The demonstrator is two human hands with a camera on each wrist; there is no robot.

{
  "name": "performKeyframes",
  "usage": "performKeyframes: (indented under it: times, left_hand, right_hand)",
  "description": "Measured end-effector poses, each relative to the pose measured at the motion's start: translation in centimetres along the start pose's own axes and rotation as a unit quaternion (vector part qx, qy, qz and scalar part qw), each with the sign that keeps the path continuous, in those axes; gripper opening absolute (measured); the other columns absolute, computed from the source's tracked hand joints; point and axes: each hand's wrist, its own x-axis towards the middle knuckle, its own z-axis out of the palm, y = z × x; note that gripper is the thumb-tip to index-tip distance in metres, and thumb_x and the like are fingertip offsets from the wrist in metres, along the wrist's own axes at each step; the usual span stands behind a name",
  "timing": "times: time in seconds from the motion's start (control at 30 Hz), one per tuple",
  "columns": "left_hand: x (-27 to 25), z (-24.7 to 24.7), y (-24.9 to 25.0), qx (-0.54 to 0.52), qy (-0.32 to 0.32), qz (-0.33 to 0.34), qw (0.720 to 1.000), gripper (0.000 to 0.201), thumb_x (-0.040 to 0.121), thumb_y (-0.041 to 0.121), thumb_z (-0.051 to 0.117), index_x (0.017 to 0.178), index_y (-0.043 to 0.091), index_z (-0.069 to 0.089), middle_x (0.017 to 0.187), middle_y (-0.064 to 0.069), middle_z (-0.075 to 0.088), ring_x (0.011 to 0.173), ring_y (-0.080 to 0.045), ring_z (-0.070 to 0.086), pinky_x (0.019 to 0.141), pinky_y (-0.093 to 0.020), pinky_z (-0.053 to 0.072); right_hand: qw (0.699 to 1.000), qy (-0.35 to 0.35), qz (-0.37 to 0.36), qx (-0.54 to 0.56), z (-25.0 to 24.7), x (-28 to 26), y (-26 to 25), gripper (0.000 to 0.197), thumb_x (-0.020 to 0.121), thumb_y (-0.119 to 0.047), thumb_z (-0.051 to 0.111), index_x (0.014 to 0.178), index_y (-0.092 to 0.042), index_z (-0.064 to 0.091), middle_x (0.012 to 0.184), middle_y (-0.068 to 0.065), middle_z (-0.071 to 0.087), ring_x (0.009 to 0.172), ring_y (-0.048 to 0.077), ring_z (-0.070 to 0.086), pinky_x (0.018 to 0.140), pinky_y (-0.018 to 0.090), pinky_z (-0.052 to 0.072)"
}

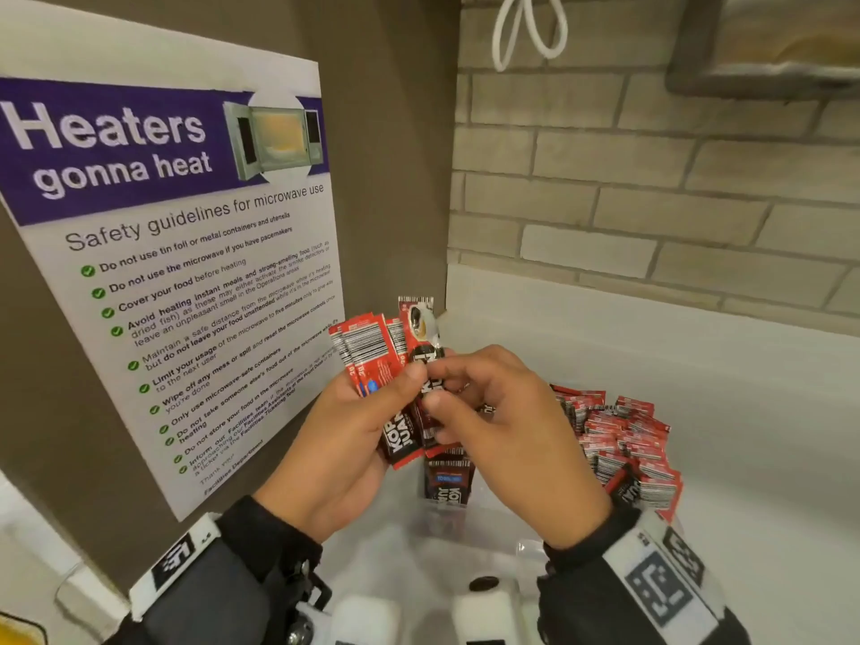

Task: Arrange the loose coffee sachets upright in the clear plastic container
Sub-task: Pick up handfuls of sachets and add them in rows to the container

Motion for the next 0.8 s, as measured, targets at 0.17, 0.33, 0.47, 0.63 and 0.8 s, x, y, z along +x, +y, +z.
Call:
performKeyframes:
  times: [0.17, 0.33, 0.47, 0.63, 0.8]
  left_hand:
    - [-0.3, -1.0, 0.2, 0.055, -0.011, -0.01, 0.998, 0.033, 0.072, -0.003, 0.071, 0.103, 0.007, 0.066, 0.093, -0.014, 0.073, 0.081, -0.027, 0.071, 0.066, -0.035, 0.058]
    - [-0.5, -1.1, 0.4, 0.08, -0.038, -0.037, 0.995, 0.035, 0.073, 0.003, 0.074, 0.107, 0.004, 0.066, 0.102, -0.018, 0.072, 0.091, -0.031, 0.07, 0.077, -0.039, 0.058]
    - [-0.6, -0.9, 0.7, 0.041, -0.012, -0.022, 0.999, 0.036, 0.068, 0.009, 0.066, 0.104, 0.007, 0.067, 0.094, -0.011, 0.074, 0.079, -0.021, 0.072, 0.061, -0.031, 0.058]
    - [0.4, -1.1, 1.0, 0.086, 0.061, 0.031, 0.994, 0.035, 0.071, 0.012, 0.069, 0.106, 0.006, 0.066, 0.08, -0.004, 0.073, 0.062, -0.014, 0.067, 0.046, -0.021, 0.048]
    - [1.0, 0.2, 2.4, 0.285, -0.021, 0.075, 0.955, 0.02, 0.079, 0.011, 0.072, 0.096, 0.021, 0.069, 0.086, 0.003, 0.075, 0.078, -0.011, 0.07, 0.062, -0.024, 0.052]
  right_hand:
    - [0.998, 0.059, -0.015, -0.027, -1.2, 1.4, -0.7, 0.031, 0.086, -0.011, 0.062, 0.102, -0.038, 0.06, 0.098, -0.009, 0.053, 0.073, 0.01, 0.056, 0.064, 0.019, 0.051]
    - [0.994, 0.018, 0.049, 0.091, -2.8, 2.5, -1.0, 0.04, 0.083, 0.005, 0.061, 0.11, -0.025, 0.062, 0.086, 0.003, 0.051, 0.058, 0.015, 0.059, 0.058, 0.028, 0.053]
    - [0.965, 0.097, 0.098, 0.223, -3.1, 1.9, -0.5, 0.025, 0.083, 0.012, 0.057, 0.091, -0.011, 0.059, 0.081, 0.007, 0.052, 0.055, 0.013, 0.06, 0.055, 0.025, 0.055]
    - [0.982, 0.057, 0.15, 0.099, -3.1, 0.1, 0.5, 0.025, 0.083, 0.001, 0.063, 0.097, -0.017, 0.053, 0.093, 0.011, 0.059, 0.065, 0.01, 0.06, 0.06, 0.021, 0.054]
    - [0.971, 0.036, 0.007, -0.237, -5.2, 0.2, -1.9, 0.032, 0.081, -0.02, 0.068, 0.11, -0.033, 0.059, 0.1, -0.015, 0.051, 0.093, 0.003, 0.045, 0.079, 0.01, 0.036]
